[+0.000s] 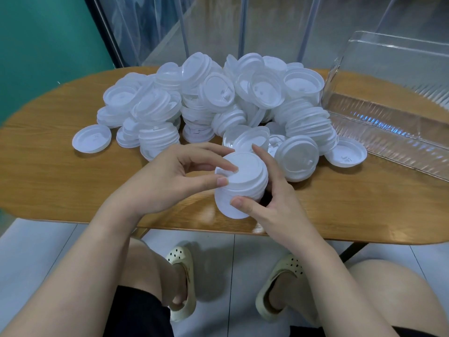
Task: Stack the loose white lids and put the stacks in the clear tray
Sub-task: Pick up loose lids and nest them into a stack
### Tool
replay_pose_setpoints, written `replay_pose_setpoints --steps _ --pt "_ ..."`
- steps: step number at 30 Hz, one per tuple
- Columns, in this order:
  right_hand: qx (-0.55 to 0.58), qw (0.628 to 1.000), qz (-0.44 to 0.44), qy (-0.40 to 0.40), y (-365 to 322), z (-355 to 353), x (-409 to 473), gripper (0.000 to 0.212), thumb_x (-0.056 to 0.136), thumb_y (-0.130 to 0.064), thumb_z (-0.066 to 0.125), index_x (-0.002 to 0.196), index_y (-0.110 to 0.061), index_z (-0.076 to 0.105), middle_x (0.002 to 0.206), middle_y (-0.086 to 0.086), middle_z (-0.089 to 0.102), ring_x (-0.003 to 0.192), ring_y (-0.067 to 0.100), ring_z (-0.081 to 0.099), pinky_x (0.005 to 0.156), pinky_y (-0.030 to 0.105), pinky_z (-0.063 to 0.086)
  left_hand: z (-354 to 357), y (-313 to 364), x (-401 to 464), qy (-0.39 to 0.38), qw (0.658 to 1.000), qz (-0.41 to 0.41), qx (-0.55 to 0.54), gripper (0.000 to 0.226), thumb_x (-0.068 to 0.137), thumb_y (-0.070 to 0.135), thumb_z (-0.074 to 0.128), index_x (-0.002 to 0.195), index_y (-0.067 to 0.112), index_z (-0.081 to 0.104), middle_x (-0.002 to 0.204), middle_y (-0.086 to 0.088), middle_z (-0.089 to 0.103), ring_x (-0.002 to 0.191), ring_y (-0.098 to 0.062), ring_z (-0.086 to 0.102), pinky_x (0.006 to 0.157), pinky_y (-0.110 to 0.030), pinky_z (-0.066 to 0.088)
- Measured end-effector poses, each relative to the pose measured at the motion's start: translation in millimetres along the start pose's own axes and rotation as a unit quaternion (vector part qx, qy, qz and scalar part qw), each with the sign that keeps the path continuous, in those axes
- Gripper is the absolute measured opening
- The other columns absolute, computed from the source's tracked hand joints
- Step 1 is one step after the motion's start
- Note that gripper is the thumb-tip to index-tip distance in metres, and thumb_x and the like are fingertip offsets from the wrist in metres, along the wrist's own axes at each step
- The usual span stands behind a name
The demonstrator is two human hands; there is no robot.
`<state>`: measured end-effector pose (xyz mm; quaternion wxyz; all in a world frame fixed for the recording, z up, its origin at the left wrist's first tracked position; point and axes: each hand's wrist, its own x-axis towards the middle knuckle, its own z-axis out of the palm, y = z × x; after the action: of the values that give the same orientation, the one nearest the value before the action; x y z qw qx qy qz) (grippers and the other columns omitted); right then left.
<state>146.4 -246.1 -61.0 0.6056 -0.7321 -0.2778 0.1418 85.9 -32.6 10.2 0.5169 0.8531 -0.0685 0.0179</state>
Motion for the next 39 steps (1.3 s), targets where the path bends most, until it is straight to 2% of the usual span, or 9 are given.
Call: replay_pose_setpoints --steps 3,6,10,13,18,25,31,36,39 --pt "0.014 1.0 -0.007 -0.009 -2 -1 1 0.091 0.075 -0.058 0.078 0.152 -0.058 0.029 0.143 -0.03 0.052 0.134 -0.003 0.05 0.111 0.027 0.044 -2 0 4 -0.004 1.0 -0.003 -0.017 0.023 0.081 0.02 0.078 0.104 0.02 0.081 0.13 0.013 0.069 0.122 -0.004 0.064 0.1 -0.018 0.05" --pt "0.021 1.0 -0.013 -0.002 -5 -1 1 0.072 0.085 -0.053 0.073 0.148 -0.046 0.037 0.131 -0.036 0.056 0.125 -0.008 0.054 0.096 0.009 0.043 -7 0 11 -0.024 0.999 -0.019 -0.037 0.028 0.078 0.018 0.078 0.106 0.015 0.08 0.126 0.011 0.072 0.118 -0.004 0.067 0.096 -0.018 0.052" --pt "0.013 1.0 -0.007 0.011 -9 -1 -1 0.06 0.086 -0.04 0.072 0.137 -0.048 0.042 0.123 -0.039 0.057 0.121 -0.008 0.056 0.092 0.007 0.044 -7 -11 30 0.05 0.996 -0.021 -0.064 0.022 0.097 0.011 0.065 0.116 0.007 0.074 0.11 -0.004 0.078 0.107 -0.016 0.073 0.091 -0.023 0.056" --pt "-0.007 1.0 -0.012 0.015 -11 -1 -2 0.059 0.085 -0.04 0.072 0.136 -0.048 0.042 0.122 -0.043 0.053 0.122 -0.011 0.053 0.092 0.005 0.041 -5 -27 49 0.113 0.993 -0.019 -0.014 0.018 0.102 0.015 0.063 0.113 0.018 0.077 0.104 0.0 0.078 0.103 -0.018 0.072 0.094 -0.03 0.057" --pt "-0.029 0.999 -0.031 0.012 -12 -1 -2 0.058 0.086 -0.032 0.072 0.133 -0.047 0.042 0.121 -0.043 0.054 0.12 -0.012 0.052 0.092 0.003 0.04 3 -32 78 0.073 0.997 -0.018 0.025 0.013 0.093 0.03 0.075 0.106 0.031 0.08 0.103 -0.015 0.074 0.102 -0.038 0.066 0.096 -0.056 0.052" --pt "-0.026 0.998 -0.054 0.011 -12 0 -1 0.062 0.082 -0.044 0.069 0.139 -0.034 0.046 0.125 -0.027 0.058 0.124 0.002 0.056 0.095 0.008 0.042 21 -18 105 0.013 0.998 -0.024 0.064 0.017 0.078 0.049 0.086 0.088 0.035 0.081 0.077 -0.013 0.062 0.066 -0.014 0.048 0.065 -0.028 0.04" --pt "-0.026 0.997 -0.068 0.011 -11 0 1 0.061 0.083 -0.043 0.069 0.138 -0.03 0.047 0.127 -0.024 0.057 0.126 0.006 0.056 0.096 0.01 0.042 26 -21 112 0.015 0.994 -0.02 0.106 0.02 0.074 0.051 0.084 0.081 0.033 0.079 0.09 -0.013 0.071 0.081 -0.03 0.06 0.073 -0.044 0.052" --pt "-0.03 0.997 -0.064 0.013 -13 1 1 0.059 0.081 -0.043 0.071 0.135 -0.036 0.047 0.122 -0.028 0.06 0.12 0.0 0.059 0.091 0.007 0.044 18 -23 102 0.058 0.995 -0.018 0.079 0.011 0.09 0.025 0.078 0.086 0.015 0.075 0.069 0.003 0.061 0.054 0.0 0.047 0.057 -0.015 0.039" --pt "-0.026 0.999 -0.046 0.009 -15 1 -1 0.062 0.079 -0.037 0.08 0.131 -0.042 0.048 0.119 -0.03 0.062 0.116 -0.004 0.06 0.086 0.006 0.046 13 -25 94 0.092 0.994 -0.015 0.055 0.011 0.091 0.021 0.077 0.085 0.014 0.07 0.072 0.006 0.063 0.058 -0.002 0.051 0.061 -0.018 0.045"
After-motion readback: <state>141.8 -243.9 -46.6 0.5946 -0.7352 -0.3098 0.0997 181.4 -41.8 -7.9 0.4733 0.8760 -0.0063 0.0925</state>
